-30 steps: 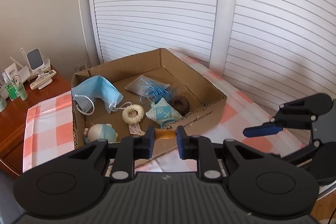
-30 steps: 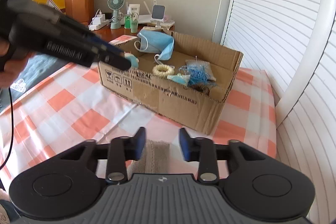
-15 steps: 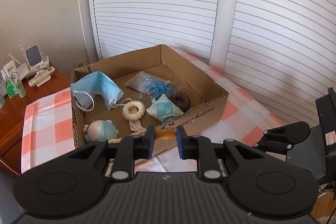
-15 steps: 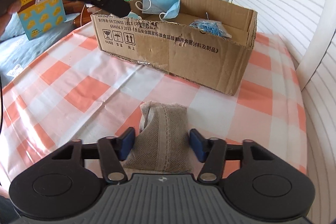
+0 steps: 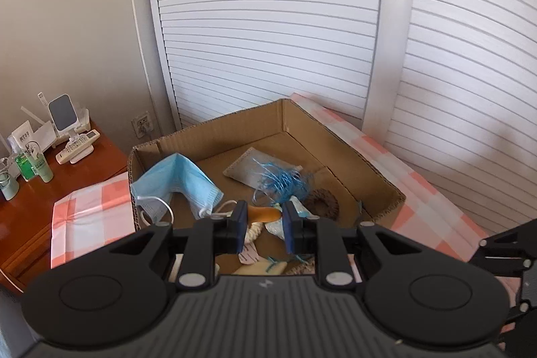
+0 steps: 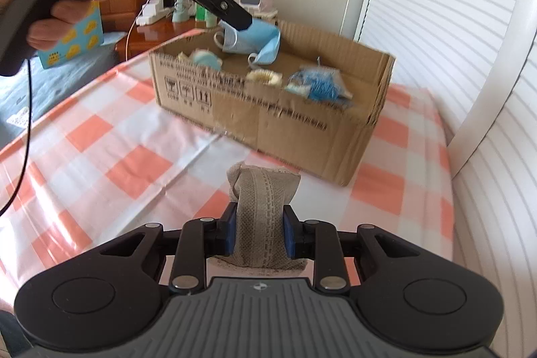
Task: Organize soft objects
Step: 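Drop the orange piece into the box with the left gripper while the right carries the pouch, then lower the grey pouch into the box and open the right gripper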
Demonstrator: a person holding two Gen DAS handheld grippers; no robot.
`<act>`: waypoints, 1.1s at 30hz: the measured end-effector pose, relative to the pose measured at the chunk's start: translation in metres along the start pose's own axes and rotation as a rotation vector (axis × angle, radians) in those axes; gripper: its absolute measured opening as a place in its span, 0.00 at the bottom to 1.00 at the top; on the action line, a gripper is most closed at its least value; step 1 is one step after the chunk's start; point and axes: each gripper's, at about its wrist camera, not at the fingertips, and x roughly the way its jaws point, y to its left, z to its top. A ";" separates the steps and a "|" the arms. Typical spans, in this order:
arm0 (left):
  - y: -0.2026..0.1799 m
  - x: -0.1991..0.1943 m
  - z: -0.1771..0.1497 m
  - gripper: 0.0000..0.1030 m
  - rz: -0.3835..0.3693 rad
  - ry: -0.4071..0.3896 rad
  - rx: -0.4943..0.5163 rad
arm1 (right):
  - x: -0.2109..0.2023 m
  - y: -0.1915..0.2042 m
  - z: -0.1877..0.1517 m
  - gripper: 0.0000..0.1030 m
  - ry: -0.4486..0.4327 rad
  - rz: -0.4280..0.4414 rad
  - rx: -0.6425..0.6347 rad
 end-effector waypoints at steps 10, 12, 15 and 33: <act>0.024 0.001 -0.005 0.95 0.099 -0.055 -0.081 | -0.031 -0.010 0.028 0.30 -0.082 -0.002 0.004; 0.024 -0.008 -0.013 0.97 0.126 -0.043 -0.094 | -0.034 -0.013 0.034 0.30 -0.094 0.008 0.009; 0.019 -0.023 -0.030 1.00 0.158 -0.056 -0.121 | -0.034 -0.016 0.046 0.30 -0.118 -0.006 0.006; -0.006 -0.074 -0.097 0.99 0.330 -0.085 -0.126 | 0.073 -0.030 0.167 0.31 -0.067 -0.065 0.001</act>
